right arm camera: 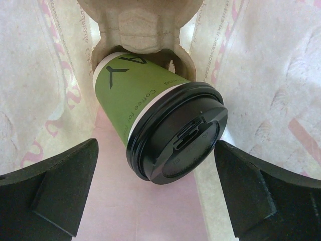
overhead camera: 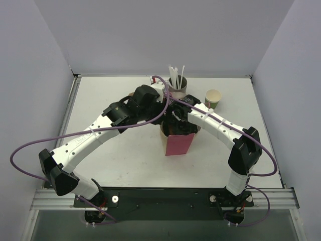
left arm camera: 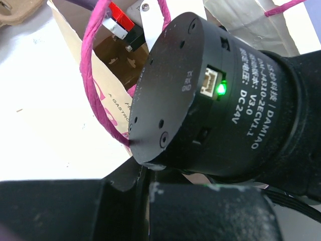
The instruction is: Pack the takeout coffee
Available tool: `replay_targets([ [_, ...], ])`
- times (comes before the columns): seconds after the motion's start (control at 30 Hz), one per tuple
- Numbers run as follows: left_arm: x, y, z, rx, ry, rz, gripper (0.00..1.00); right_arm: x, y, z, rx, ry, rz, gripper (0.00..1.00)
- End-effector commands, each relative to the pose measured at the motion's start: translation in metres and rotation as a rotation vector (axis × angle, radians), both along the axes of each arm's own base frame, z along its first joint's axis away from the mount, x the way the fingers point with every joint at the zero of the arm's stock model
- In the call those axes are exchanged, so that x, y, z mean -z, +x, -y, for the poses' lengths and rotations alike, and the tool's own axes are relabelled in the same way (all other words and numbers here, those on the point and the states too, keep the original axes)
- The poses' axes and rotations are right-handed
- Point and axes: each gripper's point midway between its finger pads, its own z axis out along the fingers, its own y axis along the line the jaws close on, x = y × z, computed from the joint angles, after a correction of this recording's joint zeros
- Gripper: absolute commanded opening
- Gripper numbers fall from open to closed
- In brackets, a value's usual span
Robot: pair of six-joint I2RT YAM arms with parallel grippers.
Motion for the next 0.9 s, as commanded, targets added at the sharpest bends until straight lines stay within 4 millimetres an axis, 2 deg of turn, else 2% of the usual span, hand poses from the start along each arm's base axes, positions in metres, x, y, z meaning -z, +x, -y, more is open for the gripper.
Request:
replay_targets([
  [0.0, 0.0004, 0.0061, 0.0096, 0.002, -0.019, 0.006, 0.00, -0.0344, -0.0031, -0.0097, -0.056, 0.072, 0.074, 0.96],
  [0.37, 0.0056, 0.0092, 0.0049, -0.016, -0.006, -0.004, 0.00, -0.0361, -0.0027, -0.0046, -0.043, 0.065, 0.089, 0.98],
  [0.87, 0.0069, 0.0105, 0.0023, -0.026, -0.005, -0.008, 0.00, -0.0429, -0.0067, -0.0075, -0.044, 0.093, 0.085, 0.95],
])
